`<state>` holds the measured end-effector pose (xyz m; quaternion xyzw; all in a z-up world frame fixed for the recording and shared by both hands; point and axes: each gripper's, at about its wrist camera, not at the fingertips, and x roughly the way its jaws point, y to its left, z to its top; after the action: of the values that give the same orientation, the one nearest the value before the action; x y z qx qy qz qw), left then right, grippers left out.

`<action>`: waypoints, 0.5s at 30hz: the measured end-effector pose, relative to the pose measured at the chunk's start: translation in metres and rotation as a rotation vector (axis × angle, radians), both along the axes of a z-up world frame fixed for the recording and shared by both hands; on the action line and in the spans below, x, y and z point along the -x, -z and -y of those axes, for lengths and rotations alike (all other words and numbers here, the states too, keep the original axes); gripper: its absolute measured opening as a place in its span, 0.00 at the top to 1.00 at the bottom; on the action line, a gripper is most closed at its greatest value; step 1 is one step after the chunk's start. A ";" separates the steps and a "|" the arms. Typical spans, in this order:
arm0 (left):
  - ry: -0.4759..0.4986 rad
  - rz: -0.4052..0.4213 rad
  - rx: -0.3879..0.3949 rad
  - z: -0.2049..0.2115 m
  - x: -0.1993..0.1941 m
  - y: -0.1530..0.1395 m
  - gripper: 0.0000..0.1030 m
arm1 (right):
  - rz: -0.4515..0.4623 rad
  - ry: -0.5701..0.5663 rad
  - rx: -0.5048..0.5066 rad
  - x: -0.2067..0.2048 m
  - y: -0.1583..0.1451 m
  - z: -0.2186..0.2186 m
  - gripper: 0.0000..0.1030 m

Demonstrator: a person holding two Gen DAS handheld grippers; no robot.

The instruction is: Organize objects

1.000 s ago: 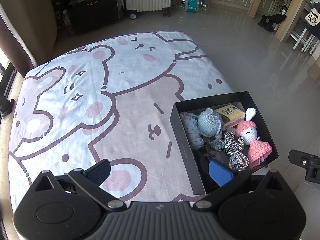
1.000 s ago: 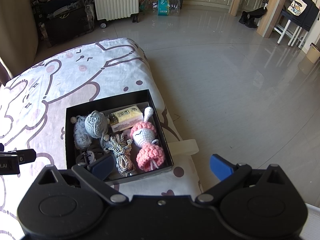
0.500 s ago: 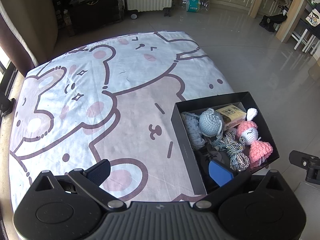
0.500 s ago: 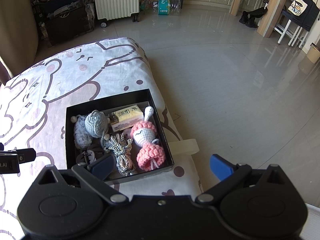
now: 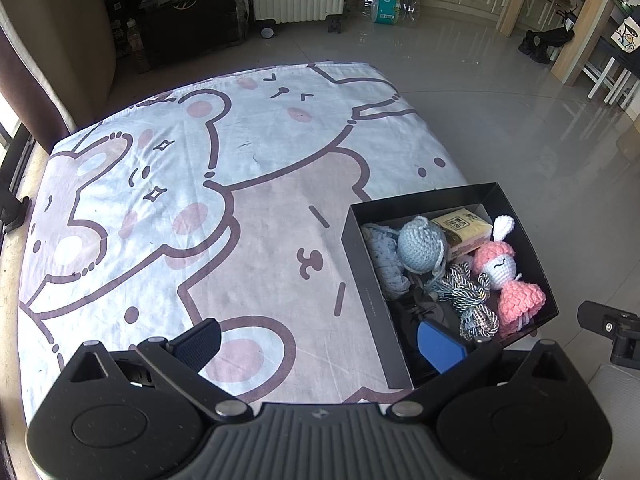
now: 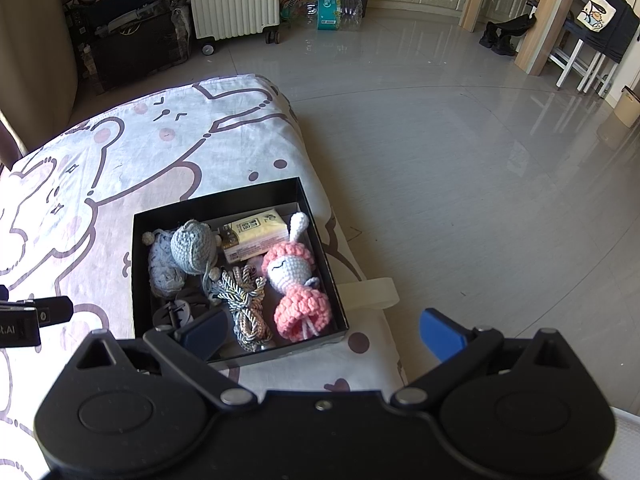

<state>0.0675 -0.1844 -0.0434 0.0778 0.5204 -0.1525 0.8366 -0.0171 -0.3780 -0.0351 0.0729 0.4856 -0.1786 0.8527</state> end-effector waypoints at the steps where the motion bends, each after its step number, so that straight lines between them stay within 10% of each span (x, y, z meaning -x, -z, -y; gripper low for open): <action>1: 0.000 0.000 0.000 0.000 0.000 0.000 0.00 | 0.000 0.000 0.000 0.000 0.000 0.000 0.00; 15: 0.001 -0.001 0.000 0.000 0.000 0.000 0.00 | -0.001 -0.001 -0.002 0.000 0.000 0.000 0.00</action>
<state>0.0674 -0.1847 -0.0435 0.0779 0.5207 -0.1530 0.8363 -0.0174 -0.3778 -0.0349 0.0735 0.4862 -0.1779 0.8524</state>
